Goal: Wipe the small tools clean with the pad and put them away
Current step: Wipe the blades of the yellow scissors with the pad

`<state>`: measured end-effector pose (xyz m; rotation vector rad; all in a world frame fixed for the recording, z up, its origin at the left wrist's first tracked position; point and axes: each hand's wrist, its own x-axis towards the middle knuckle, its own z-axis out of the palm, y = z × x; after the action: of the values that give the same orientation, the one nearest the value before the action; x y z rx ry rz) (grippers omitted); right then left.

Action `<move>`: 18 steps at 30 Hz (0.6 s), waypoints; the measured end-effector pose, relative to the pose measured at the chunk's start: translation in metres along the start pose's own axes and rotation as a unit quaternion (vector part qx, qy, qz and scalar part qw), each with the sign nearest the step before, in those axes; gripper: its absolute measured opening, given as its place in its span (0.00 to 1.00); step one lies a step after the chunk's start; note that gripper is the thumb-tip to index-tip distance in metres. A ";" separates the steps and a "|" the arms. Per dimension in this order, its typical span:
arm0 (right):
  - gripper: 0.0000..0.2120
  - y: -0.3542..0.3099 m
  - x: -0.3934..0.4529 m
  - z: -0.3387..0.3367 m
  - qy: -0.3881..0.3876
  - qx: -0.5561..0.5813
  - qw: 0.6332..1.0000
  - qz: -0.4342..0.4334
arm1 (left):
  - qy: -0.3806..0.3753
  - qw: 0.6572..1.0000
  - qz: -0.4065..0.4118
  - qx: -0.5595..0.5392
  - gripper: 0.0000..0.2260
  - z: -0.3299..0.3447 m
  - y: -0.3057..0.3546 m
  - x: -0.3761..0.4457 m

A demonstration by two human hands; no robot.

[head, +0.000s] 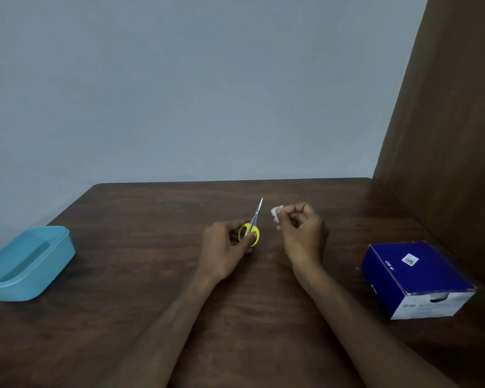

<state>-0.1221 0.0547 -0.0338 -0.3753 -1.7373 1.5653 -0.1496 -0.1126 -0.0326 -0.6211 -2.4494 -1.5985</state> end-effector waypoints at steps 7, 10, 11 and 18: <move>0.11 0.000 -0.018 0.015 -0.159 0.068 0.979 0.104 | 0.001 0.993 0.058 0.100 0.09 -0.006 0.002 -0.001; 0.12 -0.008 -0.014 0.014 -0.132 0.165 0.968 0.132 | -0.008 0.989 0.066 0.131 0.06 -0.011 0.000 0.000; 0.12 -0.011 -0.013 0.012 -0.125 0.186 0.964 0.140 | -0.008 0.989 0.063 0.135 0.06 -0.012 -0.001 0.001; 0.07 -0.010 -0.014 0.008 -0.099 0.235 0.954 0.161 | 0.004 0.984 0.075 0.163 0.11 -0.015 -0.003 -0.007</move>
<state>-0.1154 0.0377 -0.0287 -0.2756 -1.4260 2.2532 -0.1460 -0.1288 -0.0316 -0.7196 -2.5097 -1.1091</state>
